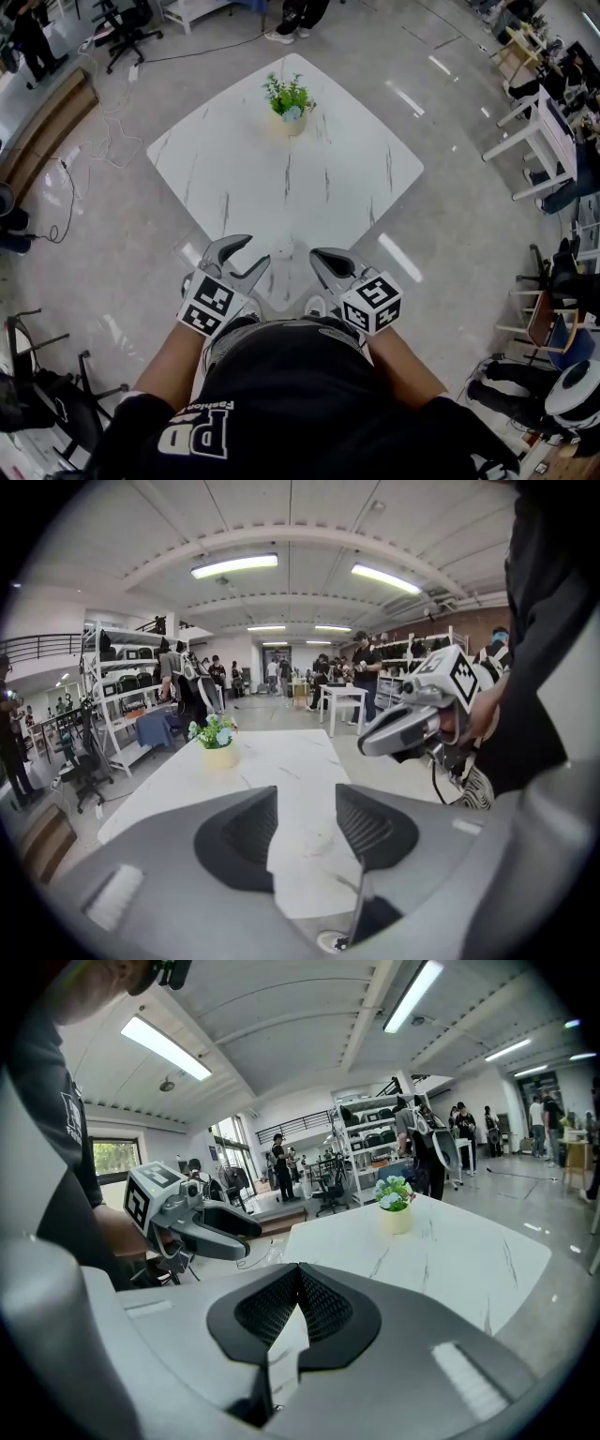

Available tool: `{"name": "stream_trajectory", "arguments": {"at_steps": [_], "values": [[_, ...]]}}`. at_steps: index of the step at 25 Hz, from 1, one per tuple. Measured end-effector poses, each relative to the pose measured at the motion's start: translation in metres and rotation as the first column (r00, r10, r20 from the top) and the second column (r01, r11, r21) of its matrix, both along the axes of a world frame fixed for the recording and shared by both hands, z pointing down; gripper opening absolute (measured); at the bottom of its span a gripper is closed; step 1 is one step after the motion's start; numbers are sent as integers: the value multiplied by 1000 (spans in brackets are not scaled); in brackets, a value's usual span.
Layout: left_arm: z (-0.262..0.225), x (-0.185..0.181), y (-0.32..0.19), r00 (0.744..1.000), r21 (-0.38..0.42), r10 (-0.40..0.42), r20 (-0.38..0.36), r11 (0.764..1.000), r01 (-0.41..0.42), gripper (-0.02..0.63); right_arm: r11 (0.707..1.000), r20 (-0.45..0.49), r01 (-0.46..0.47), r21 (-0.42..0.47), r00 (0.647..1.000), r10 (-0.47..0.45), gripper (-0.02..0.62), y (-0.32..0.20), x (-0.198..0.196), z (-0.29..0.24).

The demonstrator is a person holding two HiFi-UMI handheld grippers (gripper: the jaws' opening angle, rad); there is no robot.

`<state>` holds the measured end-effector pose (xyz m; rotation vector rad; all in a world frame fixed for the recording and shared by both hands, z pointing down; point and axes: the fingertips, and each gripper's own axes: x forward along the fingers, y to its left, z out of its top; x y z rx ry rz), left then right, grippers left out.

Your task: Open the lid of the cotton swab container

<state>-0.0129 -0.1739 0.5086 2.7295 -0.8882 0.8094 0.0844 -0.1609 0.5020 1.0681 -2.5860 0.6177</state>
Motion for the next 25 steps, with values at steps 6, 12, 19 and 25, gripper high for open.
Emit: {"name": "stream_trajectory", "arguments": {"at_steps": [6, 12, 19, 25], "values": [[-3, 8, 3, 999, 5, 37, -23, 999, -36, 292, 1000, 11, -24, -3, 1000, 24, -2, 2, 4, -1], [0, 12, 2, 998, -11, 56, -40, 998, -57, 314, 999, 6, -40, 3, 999, 40, 0, 0, 7, -2], [8, 10, 1, 999, -22, 49, -12, 999, -49, 316, 999, 5, -43, -2, 999, 43, 0, 4, 8, 0], [43, 9, 9, 997, -72, 59, 52, 996, -55, 316, 999, 5, -43, -17, 999, 43, 0, 9, 8, 7]]}}
